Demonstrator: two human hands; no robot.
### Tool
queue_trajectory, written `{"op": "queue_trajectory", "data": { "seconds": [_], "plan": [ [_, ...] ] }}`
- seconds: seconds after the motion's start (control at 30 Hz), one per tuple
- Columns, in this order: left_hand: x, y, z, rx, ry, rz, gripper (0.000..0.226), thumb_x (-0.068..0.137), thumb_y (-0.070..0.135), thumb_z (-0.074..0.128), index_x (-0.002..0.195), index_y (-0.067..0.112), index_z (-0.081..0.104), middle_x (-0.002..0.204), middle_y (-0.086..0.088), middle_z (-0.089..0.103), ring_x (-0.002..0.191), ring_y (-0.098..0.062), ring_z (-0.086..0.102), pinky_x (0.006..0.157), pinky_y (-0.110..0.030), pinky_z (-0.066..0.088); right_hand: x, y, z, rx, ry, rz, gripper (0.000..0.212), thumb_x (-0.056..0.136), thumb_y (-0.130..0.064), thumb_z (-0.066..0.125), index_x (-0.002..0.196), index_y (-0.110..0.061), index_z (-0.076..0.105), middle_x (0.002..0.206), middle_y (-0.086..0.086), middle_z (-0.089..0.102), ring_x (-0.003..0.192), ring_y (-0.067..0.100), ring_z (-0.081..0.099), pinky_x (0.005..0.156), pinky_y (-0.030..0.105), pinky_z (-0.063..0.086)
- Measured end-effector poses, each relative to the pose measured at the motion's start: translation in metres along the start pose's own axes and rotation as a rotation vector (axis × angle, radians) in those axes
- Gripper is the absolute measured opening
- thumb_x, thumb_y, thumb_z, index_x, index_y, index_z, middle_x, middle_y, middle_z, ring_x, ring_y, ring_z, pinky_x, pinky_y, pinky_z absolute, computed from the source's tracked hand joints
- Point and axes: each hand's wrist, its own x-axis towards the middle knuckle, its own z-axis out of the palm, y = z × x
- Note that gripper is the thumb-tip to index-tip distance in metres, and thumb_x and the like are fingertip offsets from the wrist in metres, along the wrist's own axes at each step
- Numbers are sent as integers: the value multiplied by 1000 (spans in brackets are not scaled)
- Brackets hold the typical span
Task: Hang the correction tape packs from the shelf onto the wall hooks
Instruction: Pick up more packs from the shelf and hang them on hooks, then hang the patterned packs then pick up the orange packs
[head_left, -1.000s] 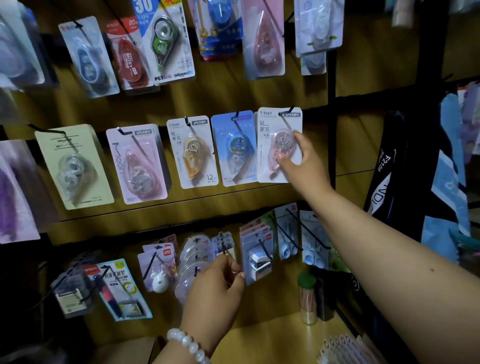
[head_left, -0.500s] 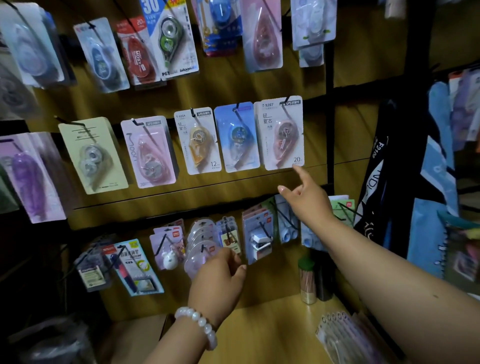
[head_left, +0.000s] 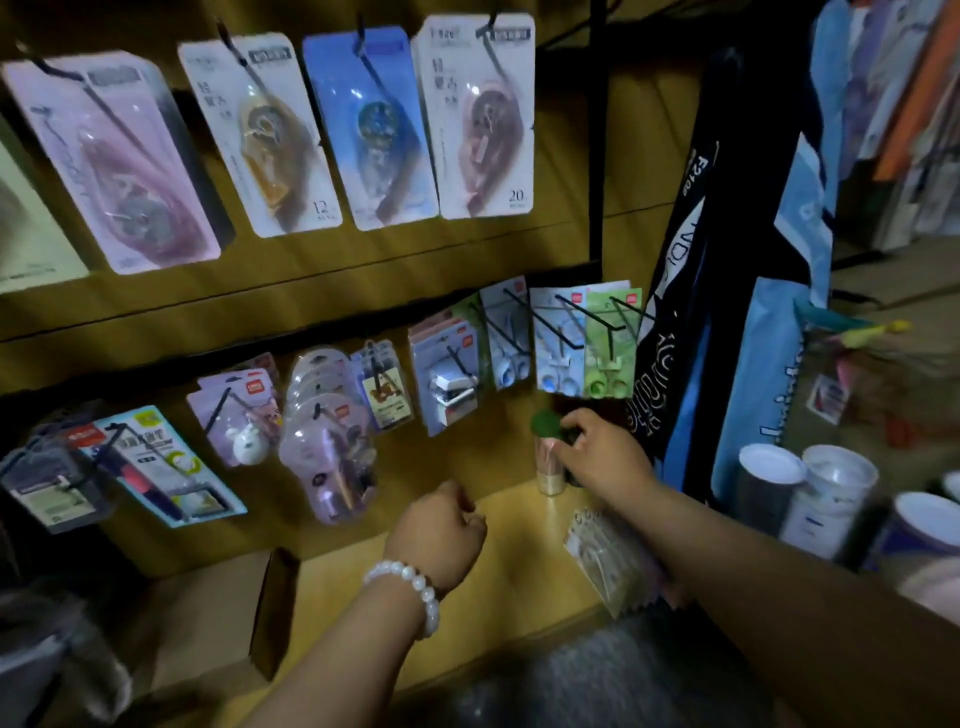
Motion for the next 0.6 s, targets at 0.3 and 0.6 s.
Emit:
{"op": "queue_trajectory", "data": {
  "seconds": [0.3, 0.6],
  "plan": [
    [35, -16, 70, 6, -198, -75, 26, 91, 36, 54, 111, 20, 58, 98, -3, 70, 86, -21, 65, 73, -29, 52, 7, 102, 43, -35, -148, 270, 40, 90, -42, 58, 114, -10, 61, 116, 11, 64, 107, 27, 59, 80, 27, 42],
    [55, -30, 127, -21, -319, -115, 23, 91, 33, 54, 109, 19, 59, 98, -5, 71, 92, -22, 65, 79, -31, 54, 19, 178, 85, -223, -279, 301, 60, 93, -43, 47, 148, -22, 33, 155, -2, 31, 141, 26, 33, 114, 38, 31]
  ]
}}
